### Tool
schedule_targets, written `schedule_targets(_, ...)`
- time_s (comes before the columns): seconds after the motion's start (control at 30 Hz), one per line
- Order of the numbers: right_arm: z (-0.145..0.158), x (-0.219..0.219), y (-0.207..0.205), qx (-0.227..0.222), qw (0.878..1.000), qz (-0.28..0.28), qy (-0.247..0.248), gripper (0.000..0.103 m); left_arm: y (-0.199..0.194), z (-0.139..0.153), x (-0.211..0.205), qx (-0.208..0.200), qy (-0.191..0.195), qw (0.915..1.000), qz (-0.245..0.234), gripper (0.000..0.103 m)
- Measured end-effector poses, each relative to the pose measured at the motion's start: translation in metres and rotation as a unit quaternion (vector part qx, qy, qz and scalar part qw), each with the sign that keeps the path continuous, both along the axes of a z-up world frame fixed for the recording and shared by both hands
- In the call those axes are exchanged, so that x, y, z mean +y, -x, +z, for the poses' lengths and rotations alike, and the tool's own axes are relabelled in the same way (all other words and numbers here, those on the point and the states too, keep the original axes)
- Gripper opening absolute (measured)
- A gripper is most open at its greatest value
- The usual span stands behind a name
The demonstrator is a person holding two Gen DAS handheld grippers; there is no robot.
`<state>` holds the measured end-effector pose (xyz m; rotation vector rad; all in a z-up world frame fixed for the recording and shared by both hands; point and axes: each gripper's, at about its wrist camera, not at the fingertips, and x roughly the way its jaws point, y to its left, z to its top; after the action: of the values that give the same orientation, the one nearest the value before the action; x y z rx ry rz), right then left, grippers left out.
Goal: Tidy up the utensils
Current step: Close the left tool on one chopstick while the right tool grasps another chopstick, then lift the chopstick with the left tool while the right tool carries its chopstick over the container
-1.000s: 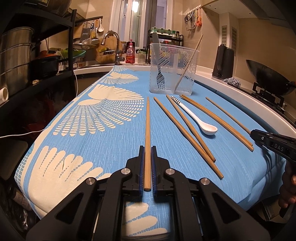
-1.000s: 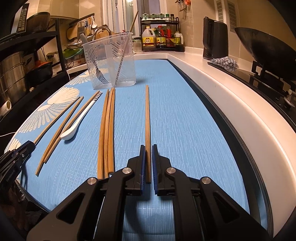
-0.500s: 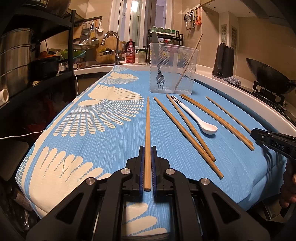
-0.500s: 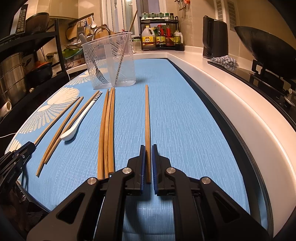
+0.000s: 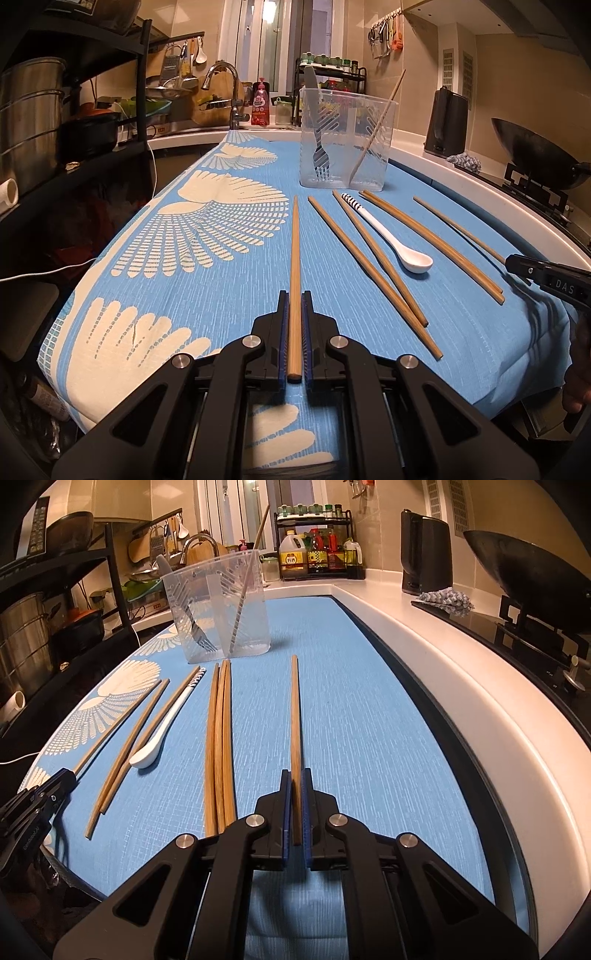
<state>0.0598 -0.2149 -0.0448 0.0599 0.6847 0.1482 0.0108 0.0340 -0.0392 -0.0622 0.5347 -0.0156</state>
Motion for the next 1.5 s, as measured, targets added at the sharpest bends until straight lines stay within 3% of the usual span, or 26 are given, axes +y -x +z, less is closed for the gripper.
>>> schedule_targets(0.47, 0.06, -0.001, 0.029, -0.064, 0.998, 0.008, -0.004, 0.005, 0.017, 0.044, 0.015, -0.061, 0.014, 0.998, 0.005, 0.007)
schedule_targets(0.9, 0.121, 0.003, 0.018, -0.121, 0.992, 0.021, -0.017, 0.005, 0.006, 0.104, 0.039, -0.112, 0.018, 0.9934, 0.013, 0.006)
schedule_targets(1.07, 0.149, 0.007, 0.005, -0.135, 0.99, 0.026, -0.021, 0.005, -0.017, 0.13, 0.054, -0.1, 0.038, 0.9943, -0.007, 0.007)
schedule_targets(1.3, 0.17, 0.01, -0.022, -0.116, 0.992, 0.031, -0.041, 0.005, -0.044, 0.162, 0.059, -0.091, 0.037, 0.9948, -0.027, 0.007)
schedule_targets(1.5, 0.183, 0.018, -0.034, -0.124, 0.991, 0.036, -0.04, 0.005, -0.071, 0.17, 0.065, -0.04, 0.07, 0.996, -0.037, 0.007)
